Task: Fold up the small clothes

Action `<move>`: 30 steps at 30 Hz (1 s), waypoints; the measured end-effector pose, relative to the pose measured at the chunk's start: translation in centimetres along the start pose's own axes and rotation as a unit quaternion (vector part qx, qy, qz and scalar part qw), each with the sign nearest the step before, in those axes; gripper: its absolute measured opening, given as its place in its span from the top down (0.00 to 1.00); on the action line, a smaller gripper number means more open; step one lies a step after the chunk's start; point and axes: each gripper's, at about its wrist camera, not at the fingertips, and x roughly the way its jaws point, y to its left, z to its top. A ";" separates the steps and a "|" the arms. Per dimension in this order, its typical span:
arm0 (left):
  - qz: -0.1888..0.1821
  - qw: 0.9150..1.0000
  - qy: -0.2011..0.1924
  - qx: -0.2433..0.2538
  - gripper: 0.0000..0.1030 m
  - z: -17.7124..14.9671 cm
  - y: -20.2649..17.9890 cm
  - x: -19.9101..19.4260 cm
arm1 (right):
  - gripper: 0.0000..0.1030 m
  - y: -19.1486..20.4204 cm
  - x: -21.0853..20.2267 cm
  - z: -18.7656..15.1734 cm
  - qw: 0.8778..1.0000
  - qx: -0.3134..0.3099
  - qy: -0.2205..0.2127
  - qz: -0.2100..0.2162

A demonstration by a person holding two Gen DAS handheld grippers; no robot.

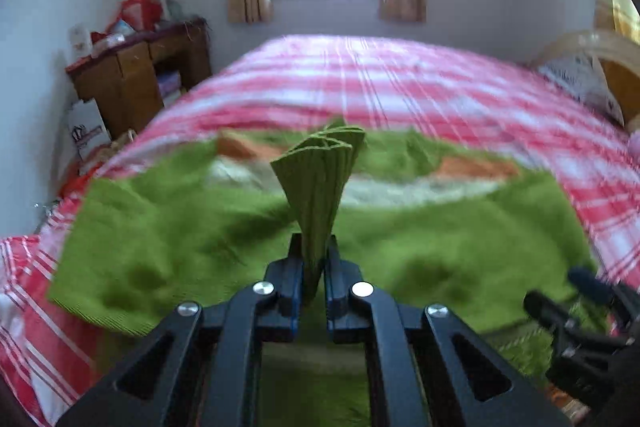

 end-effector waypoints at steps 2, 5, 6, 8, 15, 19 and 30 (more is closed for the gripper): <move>-0.004 1.000 0.018 0.001 0.91 -0.6 -0.1 0.0 | 0.26 0.0 0.0 0.0 1.000 0.000 0.000 0.000; -0.027 0.999 0.039 -0.004 0.75 -0.7 0.7 -0.6 | 0.26 0.0 0.1 0.0 1.000 -0.003 0.003 -0.004; -0.033 0.998 0.048 -0.008 0.51 -0.9 1.1 -0.9 | 0.25 0.1 0.1 0.0 1.000 -0.004 0.004 -0.004; -0.038 0.998 0.047 -0.023 0.19 -1.3 2.3 -1.7 | 0.24 0.2 0.3 0.2 1.000 -0.009 0.010 -0.007; 0.048 0.996 -0.006 -0.070 0.18 -4.8 8.4 -4.9 | 0.23 0.6 -2.5 2.4 0.993 0.057 -0.012 0.104; 0.071 0.989 0.022 -0.126 0.18 -6.5 11.0 -3.1 | 0.23 3.0 -0.1 4.8 0.970 0.113 0.032 0.212; 0.052 0.991 0.003 -0.120 0.04 -6.9 10.6 -2.8 | 0.80 13.8 6.5 5.6 0.984 -0.019 0.087 0.155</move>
